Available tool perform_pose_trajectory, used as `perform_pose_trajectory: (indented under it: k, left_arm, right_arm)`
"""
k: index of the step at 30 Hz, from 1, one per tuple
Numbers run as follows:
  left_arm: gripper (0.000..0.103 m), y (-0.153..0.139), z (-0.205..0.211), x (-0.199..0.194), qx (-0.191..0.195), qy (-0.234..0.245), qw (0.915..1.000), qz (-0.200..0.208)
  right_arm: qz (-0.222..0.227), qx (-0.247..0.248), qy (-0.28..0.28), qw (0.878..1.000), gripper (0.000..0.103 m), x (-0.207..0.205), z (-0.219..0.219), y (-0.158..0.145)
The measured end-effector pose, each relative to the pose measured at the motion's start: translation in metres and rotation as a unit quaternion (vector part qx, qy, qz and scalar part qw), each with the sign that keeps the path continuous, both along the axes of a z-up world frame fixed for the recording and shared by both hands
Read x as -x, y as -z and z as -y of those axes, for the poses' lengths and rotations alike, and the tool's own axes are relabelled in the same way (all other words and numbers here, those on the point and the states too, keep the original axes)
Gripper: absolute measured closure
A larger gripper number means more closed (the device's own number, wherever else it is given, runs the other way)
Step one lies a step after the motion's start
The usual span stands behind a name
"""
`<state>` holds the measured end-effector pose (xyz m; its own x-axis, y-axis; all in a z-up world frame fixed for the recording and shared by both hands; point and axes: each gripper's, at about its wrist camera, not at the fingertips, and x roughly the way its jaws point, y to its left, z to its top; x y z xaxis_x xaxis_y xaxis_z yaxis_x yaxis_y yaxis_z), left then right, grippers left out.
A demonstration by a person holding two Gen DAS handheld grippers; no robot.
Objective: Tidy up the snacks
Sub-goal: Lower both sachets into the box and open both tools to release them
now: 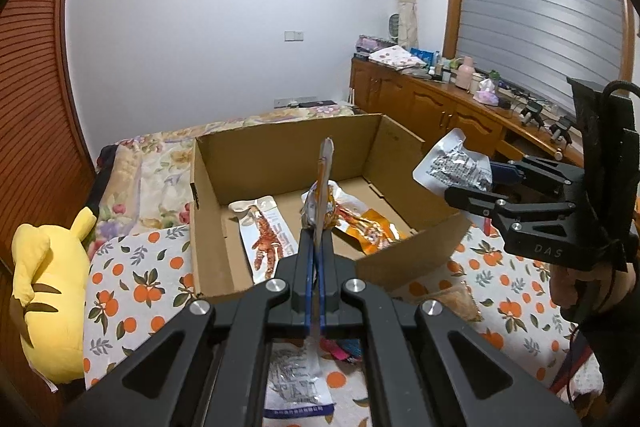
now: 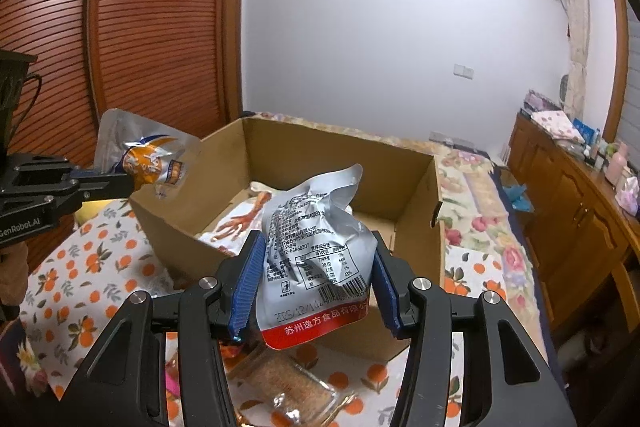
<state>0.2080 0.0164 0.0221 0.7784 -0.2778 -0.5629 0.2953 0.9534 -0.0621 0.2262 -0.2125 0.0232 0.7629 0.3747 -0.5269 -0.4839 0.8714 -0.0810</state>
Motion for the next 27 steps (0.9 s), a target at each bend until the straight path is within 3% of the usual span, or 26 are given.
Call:
perform_pose_trajectory:
  k: [14,27]
  left_arm:
    - [0.103,0.013,0.000,-0.038,-0.019,-0.022,0.9995,-0.008]
    - [0.103,0.021,-0.003,-0.041,-0.021,-0.031,0.9992,-0.014]
  right_arm:
    - [-0.042,0.003,0.017,0.999,0.051,-0.049,-0.008,0.009]
    - [-0.071,-0.002,0.026,0.997,0.044,-0.067,-0.014,0.020]
